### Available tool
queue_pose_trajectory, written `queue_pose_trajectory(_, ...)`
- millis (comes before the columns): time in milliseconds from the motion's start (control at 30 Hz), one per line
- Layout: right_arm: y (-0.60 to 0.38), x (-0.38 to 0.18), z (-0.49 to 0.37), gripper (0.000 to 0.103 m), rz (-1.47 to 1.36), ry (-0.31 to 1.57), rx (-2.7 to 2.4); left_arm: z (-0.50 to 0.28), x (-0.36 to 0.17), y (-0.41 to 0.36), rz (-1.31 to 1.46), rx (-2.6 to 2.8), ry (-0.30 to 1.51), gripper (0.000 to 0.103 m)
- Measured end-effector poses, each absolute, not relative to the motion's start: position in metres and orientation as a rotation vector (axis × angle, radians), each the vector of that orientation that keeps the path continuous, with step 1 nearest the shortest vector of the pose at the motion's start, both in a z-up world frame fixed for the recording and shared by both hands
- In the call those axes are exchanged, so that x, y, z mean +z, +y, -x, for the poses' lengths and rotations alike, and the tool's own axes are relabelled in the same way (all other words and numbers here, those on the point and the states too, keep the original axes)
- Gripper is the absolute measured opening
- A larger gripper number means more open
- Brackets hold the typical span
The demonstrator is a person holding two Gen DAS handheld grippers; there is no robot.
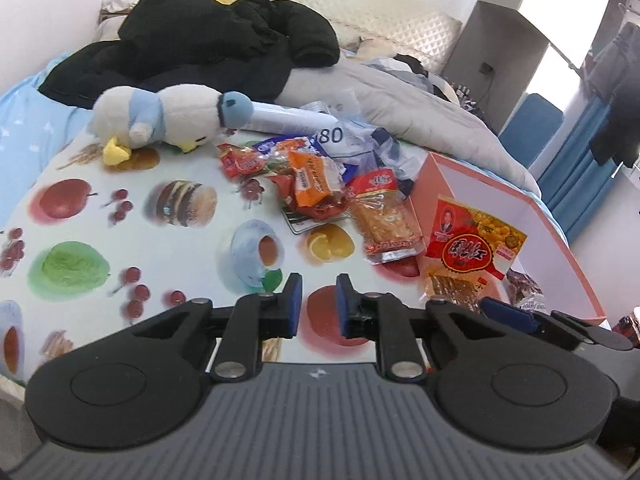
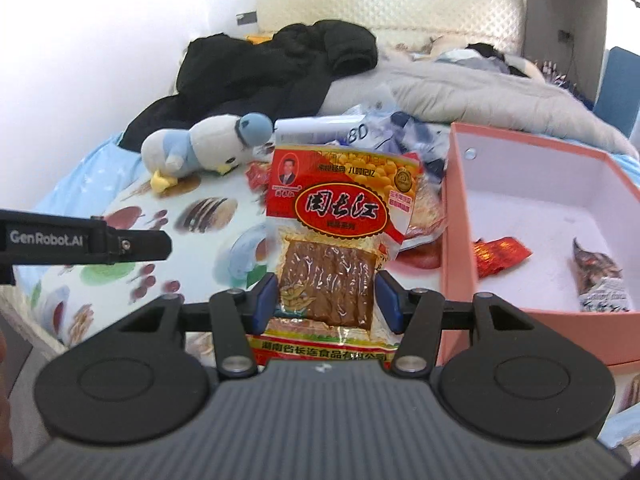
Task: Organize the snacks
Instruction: 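Carry the red spicy-strip pack over the box with the right tool while the left tool opens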
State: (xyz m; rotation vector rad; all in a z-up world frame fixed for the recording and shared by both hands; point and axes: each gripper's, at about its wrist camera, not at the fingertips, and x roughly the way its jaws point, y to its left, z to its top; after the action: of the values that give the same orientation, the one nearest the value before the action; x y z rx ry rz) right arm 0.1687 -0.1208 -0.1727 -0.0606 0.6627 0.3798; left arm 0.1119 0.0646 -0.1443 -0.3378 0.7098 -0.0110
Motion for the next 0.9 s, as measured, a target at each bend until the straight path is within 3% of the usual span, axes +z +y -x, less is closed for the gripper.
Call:
queue_pose_trajectory(233, -0.133, -0.185, -0.158, 0.056, 0.067, 0.686, 0.366, -0.102, -0.187, 0.076, 0.457, -0.089, 0.817, 0.022)
queue_pose_trajectory(467, -0.137, -0.197, -0.144, 0.056, 0.049, 0.712, 0.386, -0.084, -0.193, 0.075, 0.406, -0.064, 0.847, 0.024)
queue_pose_trajectory(900, -0.149, -0.167, -0.149, 0.056, 0.037, 0.645, 0.382, -0.106, -0.141, 0.054, 0.339, -0.099, 0.775, 0.025)
